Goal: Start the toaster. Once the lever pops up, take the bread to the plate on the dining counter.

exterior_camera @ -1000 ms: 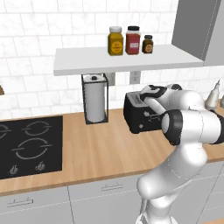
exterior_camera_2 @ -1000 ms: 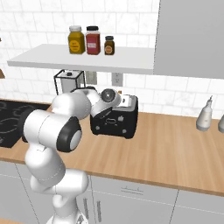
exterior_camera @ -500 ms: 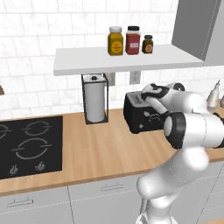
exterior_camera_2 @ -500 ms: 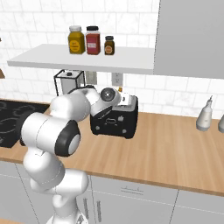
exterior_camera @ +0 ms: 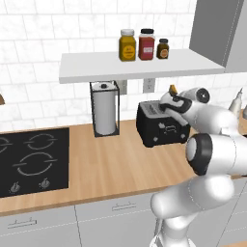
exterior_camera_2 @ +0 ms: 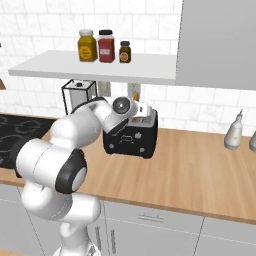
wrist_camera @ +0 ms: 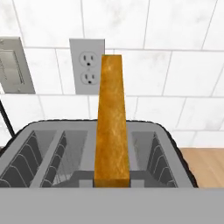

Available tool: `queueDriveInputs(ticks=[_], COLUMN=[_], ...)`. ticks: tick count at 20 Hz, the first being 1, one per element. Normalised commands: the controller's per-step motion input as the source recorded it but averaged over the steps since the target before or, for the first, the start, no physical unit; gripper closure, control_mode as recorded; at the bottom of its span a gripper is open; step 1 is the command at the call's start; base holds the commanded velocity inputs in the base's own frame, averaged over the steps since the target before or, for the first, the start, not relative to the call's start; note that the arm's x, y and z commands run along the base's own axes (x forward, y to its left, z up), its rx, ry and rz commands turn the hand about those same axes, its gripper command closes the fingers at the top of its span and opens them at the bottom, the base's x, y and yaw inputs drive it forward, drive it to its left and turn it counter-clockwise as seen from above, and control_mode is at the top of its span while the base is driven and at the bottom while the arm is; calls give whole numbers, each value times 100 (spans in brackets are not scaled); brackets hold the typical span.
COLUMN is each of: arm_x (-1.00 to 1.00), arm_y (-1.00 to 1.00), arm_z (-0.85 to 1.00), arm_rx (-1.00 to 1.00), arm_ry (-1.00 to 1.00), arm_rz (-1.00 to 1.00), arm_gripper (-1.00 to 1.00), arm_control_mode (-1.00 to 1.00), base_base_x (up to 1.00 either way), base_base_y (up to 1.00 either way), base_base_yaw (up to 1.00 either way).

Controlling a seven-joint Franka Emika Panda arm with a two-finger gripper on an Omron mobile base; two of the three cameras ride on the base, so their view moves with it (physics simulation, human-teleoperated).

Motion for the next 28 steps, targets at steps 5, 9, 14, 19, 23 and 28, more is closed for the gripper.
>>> queueDriveInputs(ticks=[5, 9, 14, 19, 23, 28], arm_x=[-49, -87, -100, -97, -100, -93], arm_y=[0, 0, 0, 0, 0, 12], arm_z=[50, 41, 12, 42, 29, 39], arm_rx=[0, 0, 0, 0, 0, -1], arm_ry=[0, 3, 7, 14, 14, 14], arm_rz=[0, 0, 0, 0, 0, 0], arm_gripper=[100, 100, 100, 100, 100, 100], arm_control_mode=[-100, -100, -100, -100, -100, -100], base_base_x=[0, 0, 0, 0, 0, 0], base_base_y=[0, 0, 0, 0, 0, 0], base_base_yaw=[0, 0, 0, 0, 0, 0])
